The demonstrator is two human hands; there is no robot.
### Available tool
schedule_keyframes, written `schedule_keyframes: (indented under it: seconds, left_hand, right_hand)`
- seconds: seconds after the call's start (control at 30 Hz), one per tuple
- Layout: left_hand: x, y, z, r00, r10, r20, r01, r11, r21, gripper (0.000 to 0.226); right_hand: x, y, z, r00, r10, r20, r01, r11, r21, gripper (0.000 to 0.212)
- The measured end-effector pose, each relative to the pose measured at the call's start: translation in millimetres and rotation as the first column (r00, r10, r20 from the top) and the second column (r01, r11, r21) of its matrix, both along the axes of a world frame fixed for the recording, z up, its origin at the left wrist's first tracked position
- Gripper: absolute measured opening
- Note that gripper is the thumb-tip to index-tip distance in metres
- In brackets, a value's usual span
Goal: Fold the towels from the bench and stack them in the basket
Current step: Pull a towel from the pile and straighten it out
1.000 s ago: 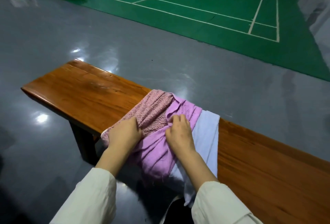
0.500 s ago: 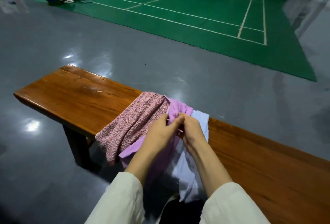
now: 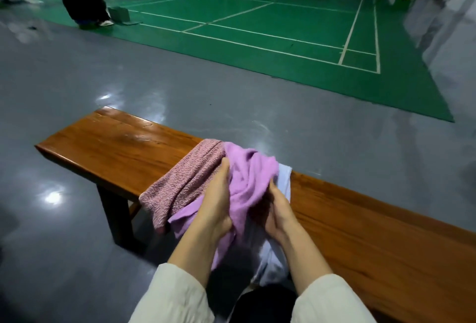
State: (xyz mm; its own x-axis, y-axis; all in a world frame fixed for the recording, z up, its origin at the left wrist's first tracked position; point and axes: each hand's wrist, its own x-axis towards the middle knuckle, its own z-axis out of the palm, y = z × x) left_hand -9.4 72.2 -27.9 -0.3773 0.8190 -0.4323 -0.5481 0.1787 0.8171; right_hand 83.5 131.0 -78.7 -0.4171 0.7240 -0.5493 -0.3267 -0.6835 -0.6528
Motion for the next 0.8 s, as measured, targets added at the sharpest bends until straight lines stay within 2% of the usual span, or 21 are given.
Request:
schedule_keyframes:
  seconds: [0.07,0.13,0.17,0.2,0.23,0.33,0.4,0.5,0.6,0.7,0.8]
  left_hand:
    - [3,-11,-3,0.990,-0.129,-0.048,0.126,0.989,-0.074,0.032]
    - [4,-14,-15,0.954,-0.170,-0.249,0.125,0.975,-0.184,0.031]
    - [4,-16,-20,0.901,-0.191,-0.390,0.102,0.966,-0.239,0.030]
    - [4,-17,-23,0.853,-0.181,-0.489,0.063,0.967,-0.248,0.028]
    - [4,-18,-23,0.839,-0.147,-0.523,0.040,0.977,-0.211,0.025]
    - [7,-19,-11,0.854,-0.021,-0.520,0.017,1.000,-0.012,0.010]
    - [13,-17,3,0.847,0.048,-0.529,-0.010,0.997,0.074,0.018]
    - [23,-13,16,0.879,0.072,-0.472,0.012,0.985,0.174,0.015]
    - [30,-7,23,0.854,0.113,-0.509,-0.004,0.978,0.209,0.010]
    - [44,1,41,0.824,0.166,-0.541,-0.008,0.959,0.283,0.021]
    - [66,12,69,0.787,0.176,-0.592,0.038,0.943,0.331,0.033]
  right_hand:
    - [0,-5,3,0.996,-0.025,-0.080,0.018,0.996,-0.089,0.043]
    - [0,-5,5,0.998,-0.049,-0.046,0.043,0.991,-0.131,0.043]
    - [1,-4,5,0.999,-0.036,-0.012,0.034,0.991,-0.126,0.044]
    - [3,-3,7,1.000,-0.023,0.012,0.024,0.993,-0.116,0.043]
    - [5,-1,8,1.000,-0.017,0.009,0.018,0.995,-0.099,0.039]
    - [16,4,19,0.997,-0.020,-0.079,0.020,1.000,0.007,0.022]
    - [23,5,30,0.992,-0.028,-0.125,0.042,0.993,0.108,0.019]
    - [29,4,47,0.986,-0.020,-0.163,0.052,0.980,0.193,0.017]
    - [39,2,64,0.979,-0.075,-0.188,0.113,0.974,0.196,0.021]
    - [64,-1,82,0.964,-0.161,-0.210,0.194,0.970,0.149,0.022]
    - [106,0,109,0.939,-0.290,-0.183,0.321,0.932,0.171,0.021]
